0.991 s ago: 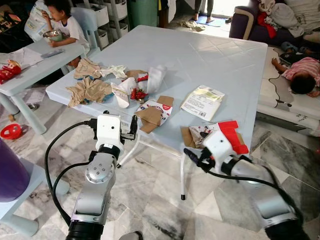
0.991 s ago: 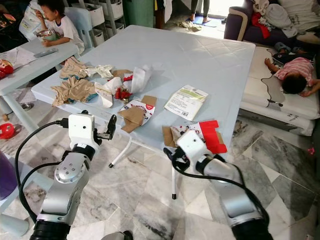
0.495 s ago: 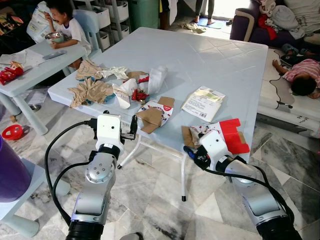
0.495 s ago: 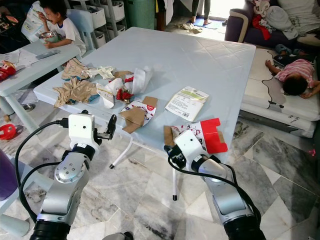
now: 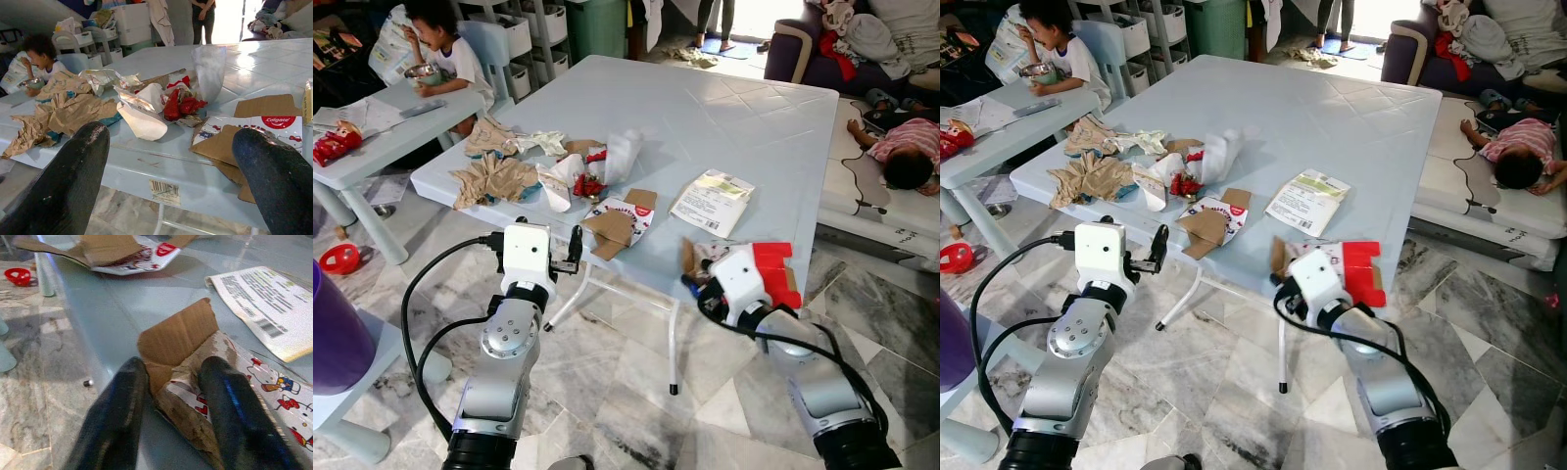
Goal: Picking trash to rubbish bin
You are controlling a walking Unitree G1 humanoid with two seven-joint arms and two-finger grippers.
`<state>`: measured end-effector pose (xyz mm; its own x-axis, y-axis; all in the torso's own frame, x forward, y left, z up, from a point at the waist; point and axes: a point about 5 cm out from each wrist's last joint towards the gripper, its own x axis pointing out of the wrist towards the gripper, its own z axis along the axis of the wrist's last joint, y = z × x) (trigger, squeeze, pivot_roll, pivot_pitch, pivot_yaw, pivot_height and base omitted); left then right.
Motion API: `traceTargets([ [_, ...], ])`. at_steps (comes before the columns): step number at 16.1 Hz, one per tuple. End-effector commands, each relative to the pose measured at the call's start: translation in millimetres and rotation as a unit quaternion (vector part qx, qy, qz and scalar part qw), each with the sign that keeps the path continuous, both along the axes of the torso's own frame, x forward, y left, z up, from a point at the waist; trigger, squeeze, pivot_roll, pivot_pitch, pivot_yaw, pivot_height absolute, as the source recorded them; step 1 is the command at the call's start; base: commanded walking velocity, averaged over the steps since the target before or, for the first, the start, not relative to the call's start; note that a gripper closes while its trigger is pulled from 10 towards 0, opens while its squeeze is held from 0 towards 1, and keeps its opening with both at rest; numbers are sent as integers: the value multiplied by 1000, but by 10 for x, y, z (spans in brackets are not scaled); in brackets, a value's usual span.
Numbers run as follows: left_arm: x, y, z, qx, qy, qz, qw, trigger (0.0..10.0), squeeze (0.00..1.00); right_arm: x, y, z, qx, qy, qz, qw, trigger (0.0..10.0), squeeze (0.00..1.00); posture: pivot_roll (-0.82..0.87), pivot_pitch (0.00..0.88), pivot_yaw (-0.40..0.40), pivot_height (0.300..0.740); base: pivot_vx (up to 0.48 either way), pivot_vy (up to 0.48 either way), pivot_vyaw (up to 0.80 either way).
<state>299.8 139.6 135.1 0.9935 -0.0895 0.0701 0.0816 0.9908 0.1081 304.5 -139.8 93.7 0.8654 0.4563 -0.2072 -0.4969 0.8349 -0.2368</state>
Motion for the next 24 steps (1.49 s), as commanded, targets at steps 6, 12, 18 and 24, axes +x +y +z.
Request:
traceTargets([
  [6, 13, 10, 15, 0, -2, 1, 1000, 10000, 0, 33, -39, 10, 22, 1, -19, 1000, 0, 0, -42, 39, 28, 740, 0, 0, 0],
  [12, 10, 5, 15, -1, -2, 3, 1000, 10000, 0, 36, -47, 22, 34, 0, -23, 999, 0, 0, -42, 41, 26, 740, 0, 0, 0],
  [18, 195, 12, -62, -22, 34, 4, 999, 10000, 0, 112, -87, 442, 116, -81, -56, 988, 0, 0, -68, 51, 24, 740, 0, 0, 0],
  [24, 505, -373, -190, -41, 91, -68, 993, 10000, 0, -37, -76, 752, 127, -111, -51, 984, 0, 0, -148, 77, 38, 740, 0, 0, 0],
])
